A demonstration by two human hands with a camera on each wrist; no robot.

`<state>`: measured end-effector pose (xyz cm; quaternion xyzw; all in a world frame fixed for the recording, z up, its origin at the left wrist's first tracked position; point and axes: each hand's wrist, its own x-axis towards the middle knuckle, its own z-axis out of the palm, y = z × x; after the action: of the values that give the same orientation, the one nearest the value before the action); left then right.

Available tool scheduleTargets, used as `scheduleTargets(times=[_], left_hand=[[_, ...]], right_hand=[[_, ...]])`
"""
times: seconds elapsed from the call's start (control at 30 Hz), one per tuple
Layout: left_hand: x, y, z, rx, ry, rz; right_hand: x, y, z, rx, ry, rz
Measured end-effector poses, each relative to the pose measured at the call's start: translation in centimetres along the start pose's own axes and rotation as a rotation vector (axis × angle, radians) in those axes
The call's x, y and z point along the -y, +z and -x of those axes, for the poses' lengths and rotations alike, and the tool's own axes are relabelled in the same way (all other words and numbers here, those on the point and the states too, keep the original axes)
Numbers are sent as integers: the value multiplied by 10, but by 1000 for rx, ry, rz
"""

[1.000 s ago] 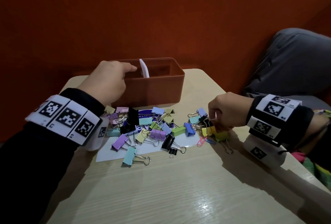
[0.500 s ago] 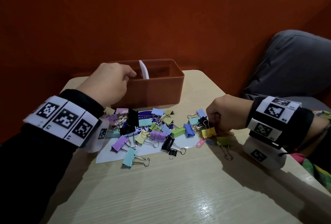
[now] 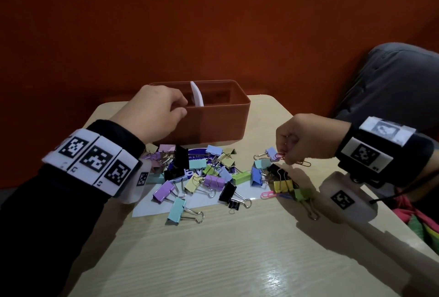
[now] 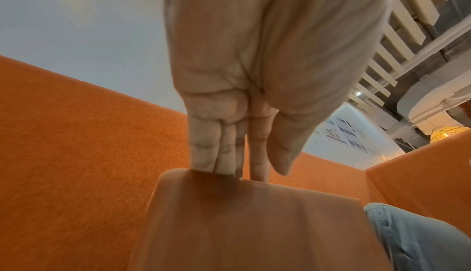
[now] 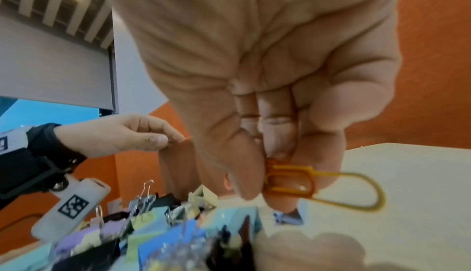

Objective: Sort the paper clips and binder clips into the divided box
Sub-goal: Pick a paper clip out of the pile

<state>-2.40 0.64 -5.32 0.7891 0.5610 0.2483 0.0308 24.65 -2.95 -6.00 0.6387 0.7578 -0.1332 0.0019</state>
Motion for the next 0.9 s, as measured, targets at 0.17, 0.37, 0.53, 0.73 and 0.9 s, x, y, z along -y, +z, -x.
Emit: scheduleTargets(times=[0.17, 0.37, 0.53, 0.73, 0.9], left_hand=[[-6, -2, 3, 25, 6, -31], [-13, 1, 3, -109, 55, 313], [-25, -2, 7, 136, -11, 715], [-19, -1, 7, 185, -25, 719], [-19, 2, 7, 258, 4, 788]], right_hand=[[15, -10, -5, -6, -55, -248], [49, -11, -21, -112, -165, -606], [79, -6, -30, -205, -288, -698], [87, -3, -31, -271, -328, -684], [86, 3, -28, -236, -298, -887]])
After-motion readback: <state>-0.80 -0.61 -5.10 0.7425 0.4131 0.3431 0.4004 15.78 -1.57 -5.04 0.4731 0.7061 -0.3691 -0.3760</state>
